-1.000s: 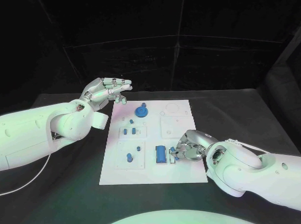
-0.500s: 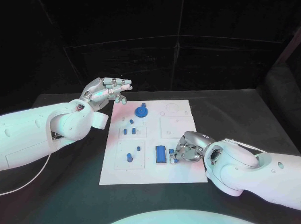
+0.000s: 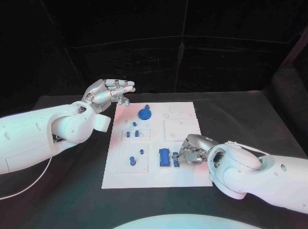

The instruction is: Assemble the parts on the task board

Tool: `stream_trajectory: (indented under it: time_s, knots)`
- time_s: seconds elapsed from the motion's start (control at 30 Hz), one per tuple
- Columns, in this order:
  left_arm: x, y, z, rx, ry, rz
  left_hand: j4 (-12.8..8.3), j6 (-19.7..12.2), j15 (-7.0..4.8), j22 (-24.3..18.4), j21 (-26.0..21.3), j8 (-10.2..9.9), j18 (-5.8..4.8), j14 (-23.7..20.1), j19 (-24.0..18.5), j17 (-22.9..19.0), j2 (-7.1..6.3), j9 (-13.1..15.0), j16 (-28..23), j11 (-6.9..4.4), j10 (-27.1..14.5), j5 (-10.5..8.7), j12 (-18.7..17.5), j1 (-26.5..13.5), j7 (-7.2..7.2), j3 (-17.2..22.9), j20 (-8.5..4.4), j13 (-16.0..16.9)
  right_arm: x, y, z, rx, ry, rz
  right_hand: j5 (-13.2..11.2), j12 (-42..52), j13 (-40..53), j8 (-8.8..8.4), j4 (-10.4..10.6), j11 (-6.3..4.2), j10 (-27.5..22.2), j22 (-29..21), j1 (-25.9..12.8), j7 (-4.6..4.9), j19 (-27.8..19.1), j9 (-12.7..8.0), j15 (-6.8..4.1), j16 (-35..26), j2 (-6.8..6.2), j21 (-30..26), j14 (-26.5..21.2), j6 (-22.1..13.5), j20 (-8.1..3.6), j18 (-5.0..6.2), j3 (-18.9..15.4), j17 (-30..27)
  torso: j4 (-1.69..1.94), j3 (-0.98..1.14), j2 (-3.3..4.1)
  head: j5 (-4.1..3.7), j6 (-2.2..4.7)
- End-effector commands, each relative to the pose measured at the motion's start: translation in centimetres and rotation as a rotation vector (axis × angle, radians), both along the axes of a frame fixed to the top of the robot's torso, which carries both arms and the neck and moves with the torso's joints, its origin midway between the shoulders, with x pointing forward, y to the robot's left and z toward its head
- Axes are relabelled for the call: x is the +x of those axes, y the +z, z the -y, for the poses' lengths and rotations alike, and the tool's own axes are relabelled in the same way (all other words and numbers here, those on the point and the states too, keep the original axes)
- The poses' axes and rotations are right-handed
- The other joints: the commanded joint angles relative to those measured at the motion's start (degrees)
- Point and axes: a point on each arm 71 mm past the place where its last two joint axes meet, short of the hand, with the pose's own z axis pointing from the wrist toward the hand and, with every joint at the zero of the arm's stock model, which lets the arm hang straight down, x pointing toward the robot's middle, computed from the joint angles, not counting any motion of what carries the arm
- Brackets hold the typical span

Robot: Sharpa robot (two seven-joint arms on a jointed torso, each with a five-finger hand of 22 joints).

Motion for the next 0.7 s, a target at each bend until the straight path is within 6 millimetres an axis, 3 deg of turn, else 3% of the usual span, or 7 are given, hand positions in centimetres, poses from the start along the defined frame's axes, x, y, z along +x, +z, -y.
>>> stream_trajectory:
  time_s: [0.03, 0.1, 0.17, 0.23, 0.47, 0.6, 0.7]
  knots:
    - [0.0, 0.2, 0.1, -0.014, -0.008, 0.012, -0.18, -0.37, 0.04, -0.06, -0.38, 0.19, 0.8, -0.42, 0.22, -0.02, -0.11, 0.04, 0.27, 0.17, -0.41, 0.23, 0.22, 0.58, -0.1, -0.03, 0.16, -0.01, 0.0, 0.0, 0.0, -0.011, -0.003, -0.003, -3.55, 0.04, 13.88, 0.14, -0.11, -2.92, 4.22, 7.57, -3.22, 0.19, 0.58, 0.2, -0.04, -0.4, 0.44, 0.07, 4.04, 0.23, -0.23, -0.74, -1.56, 7.56, -0.04, -0.02, -0.02, -0.09, -0.06]
    - [0.0, 0.2, 0.1, -0.014, -0.008, 0.012, -0.18, -0.37, 0.04, -0.06, -0.38, 0.19, 0.8, -0.42, 0.22, -0.02, -0.11, 0.04, 0.27, 0.17, -0.41, 0.23, 0.22, 0.58, -0.1, -0.03, 0.16, -0.01, 0.0, 0.0, 0.0, -0.011, -0.006, -0.002, -8.53, -0.14, 13.8, 0.13, -0.04, -2.98, 4.22, 7.57, -4.76, 0.12, 0.58, 0.37, -0.08, -0.47, 0.78, 0.05, 4.02, 0.24, -0.23, -0.74, -2.82, 7.48, -0.03, -0.03, -0.05, -0.12, -0.05]
    - [0.0, 0.2, 0.1, -0.014, -0.008, 0.012, -0.18, -0.37, 0.04, -0.06, -0.38, 0.19, 0.8, -0.42, 0.22, -0.02, -0.11, 0.04, 0.27, 0.17, -0.41, 0.23, 0.22, 0.58, -0.1, -0.03, 0.16, -0.01, 0.0, 0.0, 0.0, -0.011, -0.007, 0.002, -11.67, -0.29, 13.74, 0.12, 0.01, -2.97, 4.2, 7.49, -5.66, 0.13, 0.53, 0.53, -0.09, -0.55, 0.87, -0.01, 4.0, 0.18, -0.24, -0.72, -3.83, 7.37, -0.04, -0.01, -0.05, -0.1, -0.12]
    - [0.0, 0.2, 0.1, -0.014, -0.008, 0.012, -0.18, -0.37, 0.04, -0.06, -0.38, 0.19, 0.8, -0.42, 0.22, -0.02, -0.11, 0.04, 0.27, 0.17, -0.41, 0.23, 0.22, 0.58, -0.1, -0.03, 0.16, -0.01, 0.0, 0.1, 0.1, -0.012, -0.006, 0.006, -12.85, -0.57, 13.59, 0.11, 0.01, -2.96, 4.13, 7.45, -6.02, 0.13, 0.5, 0.64, -0.1, -0.63, 0.94, -0.04, 3.98, 0.13, -0.24, -0.7, -4.37, 7.27, -0.03, 0.02, -0.05, -0.15, -0.19]
    - [0.0, 0.2, 0.0, -0.014, -0.006, 0.013, -0.19, -0.45, 0.05, -0.06, -0.39, 0.19, 0.79, -0.43, 0.23, -0.05, -0.04, 0.02, 0.29, 0.18, -0.42, 0.21, 0.29, 0.63, -0.08, -0.05, 0.16, -0.02, -0.2, 0.5, 0.7, 0.023, 0.001, 0.039, -12.07, -0.84, 13.49, -0.1, -0.72, -2.87, 4.02, 7.09, -3.57, 0.24, 0.23, 0.88, -0.08, -0.81, 0.94, -0.26, 3.93, -0.41, -0.25, -0.61, -4.7, 7.02, -0.06, 0.07, -0.12, -0.13, 0.0]
    - [0.0, 0.3, -0.2, -0.013, 0.005, 0.022, -0.17, -0.44, 0.06, -0.07, -0.39, 0.21, 0.79, -0.45, 0.23, -0.1, -0.03, 0.02, 0.28, 0.19, -0.41, 0.2, 0.31, 0.61, -0.08, -0.06, 0.16, -0.02, -0.2, 1.1, 2.0, 0.094, -0.034, 0.074, -8.74, -9.45, 8.55, -2.76, -0.24, -1.47, 0.68, 2.74, -2.7, 1.98, -2.96, -0.06, 0.99, -3.83, -0.72, -2.79, 2.72, -5.11, 0.43, 0.41, -6.13, 2.42, -0.03, 0.03, -0.31, -0.19, 0.19]
    - [0.2, 0.3, -0.3, -0.014, 0.024, 0.035, -0.12, -0.12, 0.02, -0.08, -0.41, 0.48, 0.79, -0.48, 0.24, -0.21, 0.12, 0.1, 0.29, 0.06, -0.08, 0.18, 0.61, 0.62, -0.22, -0.13, 0.15, 0.02, 0.7, 2.0, 3.3, 0.192, -0.061, 0.121, -8.6, -14.89, 5.27, -3.49, 0.01, -0.7, -1.52, -0.68, -2.78, 2.81, -5.4, -0.59, 1.69, -6.56, -1.21, -5.04, 1.75, -6.9, 1.24, 1.22, -6.8, -1.19, 0.06, -0.14, -0.45, -0.65, 0.69]
